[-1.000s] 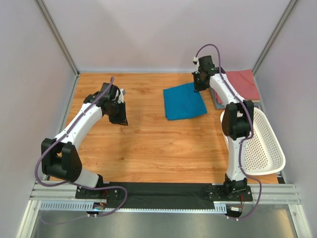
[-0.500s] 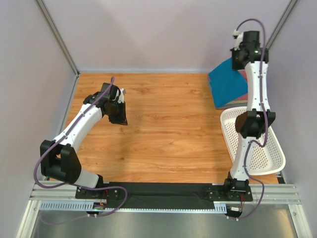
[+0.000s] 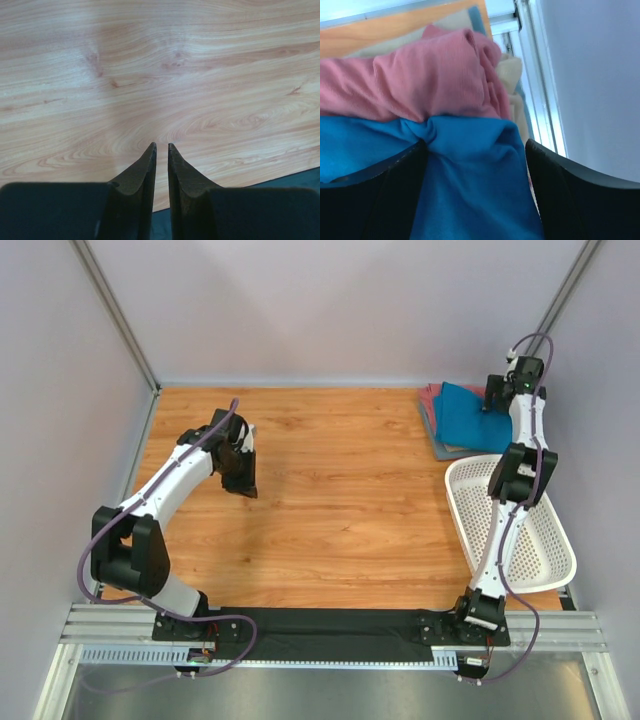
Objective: Fold and stack the t-shirts
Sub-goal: Neatly place the folded tshirt to the corner
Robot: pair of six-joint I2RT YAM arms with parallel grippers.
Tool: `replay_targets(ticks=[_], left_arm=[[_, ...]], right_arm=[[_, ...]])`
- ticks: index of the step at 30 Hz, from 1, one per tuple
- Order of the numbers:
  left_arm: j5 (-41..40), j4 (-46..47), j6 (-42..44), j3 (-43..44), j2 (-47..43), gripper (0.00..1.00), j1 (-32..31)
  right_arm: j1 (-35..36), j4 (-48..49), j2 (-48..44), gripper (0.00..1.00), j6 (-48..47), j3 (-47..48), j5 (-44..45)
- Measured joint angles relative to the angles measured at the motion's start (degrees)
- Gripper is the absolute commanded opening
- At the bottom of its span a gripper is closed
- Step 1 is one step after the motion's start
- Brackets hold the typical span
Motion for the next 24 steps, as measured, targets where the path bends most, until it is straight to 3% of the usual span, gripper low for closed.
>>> replay_targets(ticks=[2,5,12,19,22,23,24], left_arm=[[-0.3,-0.1,0.0,0.0,0.0,0.22,0.0],[-0.2,-0.1,0.1,0.0,0.0,0.23,-0.2],[0.4,0.0,0.1,0.0,-1.0,0.23,-1.0],[10.6,6.2,-0.3,-0.1,-9.4,0.27,-1.0],[16.7,11.3,-1.2,-0.4,-15.7,0.34,-1.3],[18.5,13.5,-1.7,-0.7,-18.1,0.45,-1.5],[20.1,15.8,-2.0,-0.9,-20.7,0.49,-1.9]], right_arm=[[0.2,4.2,-1.8,0.82,0.8,-4.4,0.4],[0.7,7.7,-7.6,1.0,1.9,-11.0,2.0],[2.7,7.8,-20.4,1.0,4.6,-15.9,4.5],[5.4,1.5,-42.4,1.0,11.2,-25.5,2.5],[7.4,-0.5,-57.5,1.0,15.6,-37.3,-2.7],[8.0,-0.4,-63.1,1.0,17.4,-42.1,-4.7],[8.6,-1.2,-68.3,1.0,19.3,-46.1,-6.5]])
